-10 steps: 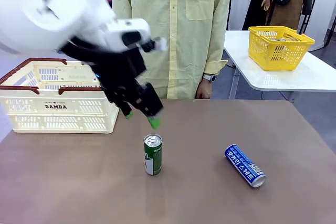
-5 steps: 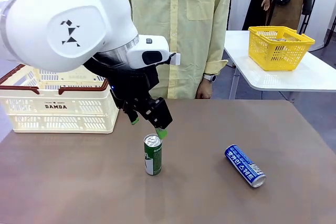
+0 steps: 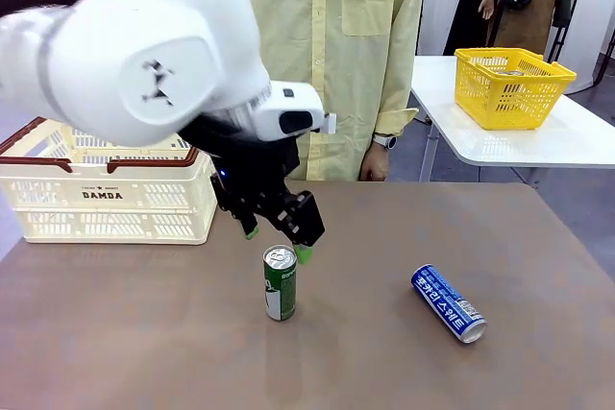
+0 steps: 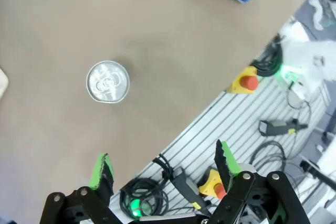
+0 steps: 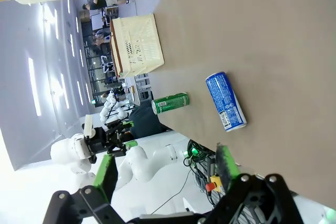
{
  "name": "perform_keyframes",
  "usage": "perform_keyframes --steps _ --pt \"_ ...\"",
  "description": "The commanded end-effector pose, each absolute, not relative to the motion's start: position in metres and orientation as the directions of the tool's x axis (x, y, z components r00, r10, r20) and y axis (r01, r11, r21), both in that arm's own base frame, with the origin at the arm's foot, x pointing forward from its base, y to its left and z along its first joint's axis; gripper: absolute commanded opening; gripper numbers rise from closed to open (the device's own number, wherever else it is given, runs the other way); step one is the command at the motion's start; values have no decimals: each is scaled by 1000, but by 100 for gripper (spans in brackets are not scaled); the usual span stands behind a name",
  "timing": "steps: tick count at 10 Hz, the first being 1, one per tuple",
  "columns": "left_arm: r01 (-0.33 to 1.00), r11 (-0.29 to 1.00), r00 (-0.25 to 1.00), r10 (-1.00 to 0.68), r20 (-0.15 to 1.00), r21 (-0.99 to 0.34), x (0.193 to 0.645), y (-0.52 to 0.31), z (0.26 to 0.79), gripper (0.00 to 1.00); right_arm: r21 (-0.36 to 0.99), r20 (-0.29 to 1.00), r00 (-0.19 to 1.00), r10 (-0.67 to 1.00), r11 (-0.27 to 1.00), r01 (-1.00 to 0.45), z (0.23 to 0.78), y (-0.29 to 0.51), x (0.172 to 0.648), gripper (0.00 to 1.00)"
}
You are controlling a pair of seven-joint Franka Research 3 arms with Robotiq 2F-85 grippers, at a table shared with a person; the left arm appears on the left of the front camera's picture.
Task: Place the drinks into the Shopping basket.
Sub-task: Pick up one drink and place it into the Shopping basket.
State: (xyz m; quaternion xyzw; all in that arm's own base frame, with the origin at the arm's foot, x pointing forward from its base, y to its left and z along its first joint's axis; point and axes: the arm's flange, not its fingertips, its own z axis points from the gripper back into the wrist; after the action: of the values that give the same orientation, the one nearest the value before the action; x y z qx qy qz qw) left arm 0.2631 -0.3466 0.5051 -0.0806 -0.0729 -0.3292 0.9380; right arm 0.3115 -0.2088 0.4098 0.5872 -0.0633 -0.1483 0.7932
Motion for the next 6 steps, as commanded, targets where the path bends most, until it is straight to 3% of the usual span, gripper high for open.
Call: perform_keyframes --steps 1,4,6 --pt "452 891 887 -443 134 -45 283 -366 489 100 954 -71 949 -308 258 155 412 -211 311 100" --pt "167 983 986 -165 38 -80 313 -375 452 100 954 -71 949 -308 258 155 412 -211 311 100" --pt "58 992 998 -57 9 -113 332 -377 429 100 954 -71 949 -308 258 155 412 -211 311 100"
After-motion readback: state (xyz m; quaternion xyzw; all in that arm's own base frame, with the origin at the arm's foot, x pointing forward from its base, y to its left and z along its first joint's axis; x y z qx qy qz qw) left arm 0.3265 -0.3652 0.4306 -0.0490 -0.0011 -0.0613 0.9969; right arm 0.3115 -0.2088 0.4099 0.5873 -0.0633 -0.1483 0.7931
